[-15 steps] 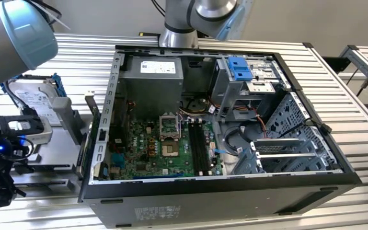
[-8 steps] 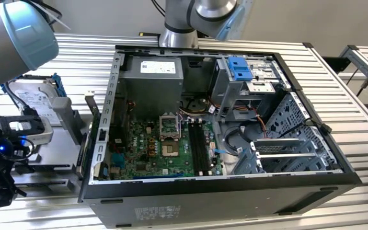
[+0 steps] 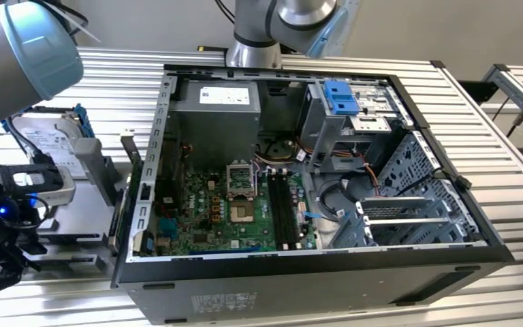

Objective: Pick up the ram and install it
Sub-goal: 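Pick up the ram and move it above insertion slot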

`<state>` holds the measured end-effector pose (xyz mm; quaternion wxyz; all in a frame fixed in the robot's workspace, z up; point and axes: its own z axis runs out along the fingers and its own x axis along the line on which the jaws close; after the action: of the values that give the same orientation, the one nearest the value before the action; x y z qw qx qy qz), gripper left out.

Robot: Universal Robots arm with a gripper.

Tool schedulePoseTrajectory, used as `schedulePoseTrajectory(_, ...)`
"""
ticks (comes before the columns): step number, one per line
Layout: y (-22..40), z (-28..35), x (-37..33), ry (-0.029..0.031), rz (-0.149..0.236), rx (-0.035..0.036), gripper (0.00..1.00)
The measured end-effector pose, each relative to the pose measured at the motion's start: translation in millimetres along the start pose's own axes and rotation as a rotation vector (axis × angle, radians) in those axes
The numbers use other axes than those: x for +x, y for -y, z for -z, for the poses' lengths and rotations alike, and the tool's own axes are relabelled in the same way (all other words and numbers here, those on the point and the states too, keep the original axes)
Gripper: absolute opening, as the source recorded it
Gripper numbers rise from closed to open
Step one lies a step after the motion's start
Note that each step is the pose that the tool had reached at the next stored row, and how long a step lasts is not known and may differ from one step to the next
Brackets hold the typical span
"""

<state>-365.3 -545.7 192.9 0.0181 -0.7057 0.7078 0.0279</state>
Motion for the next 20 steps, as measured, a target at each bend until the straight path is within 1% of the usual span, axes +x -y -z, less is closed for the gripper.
schedulePoseTrajectory(3, 0.0, 0.5, 0.0, 0.0001, 0.0, 0.0001, 1.0)
schedulePoseTrajectory(7, -0.1, 6.4, -0.4, 0.0001, 0.0, 0.0001, 1.0)
schedulePoseTrajectory(10, -0.1, 6.7, -0.5, 0.0002, 0.0, 0.0004, 1.0)
schedulePoseTrajectory(11, -0.1, 6.8, -0.4, 0.0001, 0.0, 0.0004, 0.0)
schedulePoseTrajectory(20, -0.1, 6.9, -0.5, 0.0, 0.0, 0.0014, 0.0)
